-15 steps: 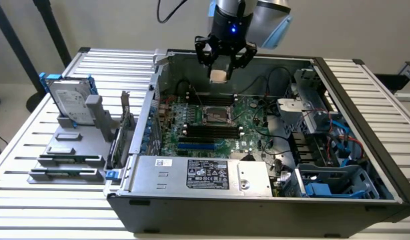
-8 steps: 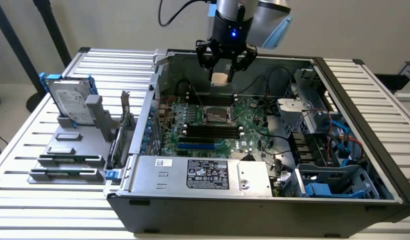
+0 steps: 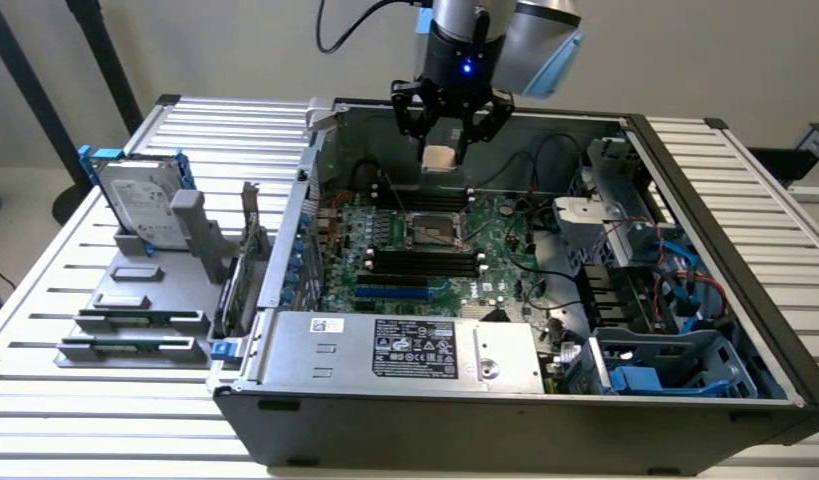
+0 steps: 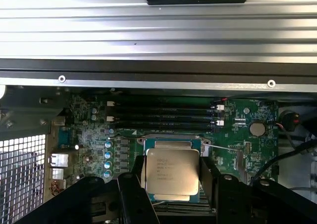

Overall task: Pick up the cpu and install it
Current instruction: 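Place the cpu into insertion slot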

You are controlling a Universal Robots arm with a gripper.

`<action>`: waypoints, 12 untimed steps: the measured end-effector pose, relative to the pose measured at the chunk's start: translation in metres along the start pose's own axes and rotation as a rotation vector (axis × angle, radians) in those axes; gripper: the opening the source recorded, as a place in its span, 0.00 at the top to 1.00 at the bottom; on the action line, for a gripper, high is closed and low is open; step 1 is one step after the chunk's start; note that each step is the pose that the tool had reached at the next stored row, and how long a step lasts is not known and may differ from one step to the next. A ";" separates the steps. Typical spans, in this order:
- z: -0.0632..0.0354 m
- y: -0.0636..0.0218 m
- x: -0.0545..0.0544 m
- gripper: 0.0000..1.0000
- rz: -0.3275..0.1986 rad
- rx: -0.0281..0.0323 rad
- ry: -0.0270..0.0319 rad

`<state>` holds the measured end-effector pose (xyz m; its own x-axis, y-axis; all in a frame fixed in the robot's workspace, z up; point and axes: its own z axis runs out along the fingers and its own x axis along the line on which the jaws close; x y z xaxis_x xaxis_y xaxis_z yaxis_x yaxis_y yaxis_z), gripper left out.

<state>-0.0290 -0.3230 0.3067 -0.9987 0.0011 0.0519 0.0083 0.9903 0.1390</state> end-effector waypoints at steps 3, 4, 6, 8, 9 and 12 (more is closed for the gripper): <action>0.0000 0.0000 0.000 0.46 0.000 0.0000 0.0000; 0.0000 0.0000 0.000 0.46 0.000 0.0000 0.0000; 0.0000 0.0000 0.000 0.46 0.000 0.0000 0.0000; 0.0001 -0.0006 0.001 0.46 0.001 -0.0003 -0.0007; 0.0002 -0.0008 0.001 0.46 0.003 -0.0005 -0.0012; 0.0007 -0.0013 0.002 0.46 0.021 -0.0011 -0.0035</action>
<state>-0.0311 -0.3241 0.3060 -0.9984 0.0220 0.0513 0.0289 0.9899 0.1390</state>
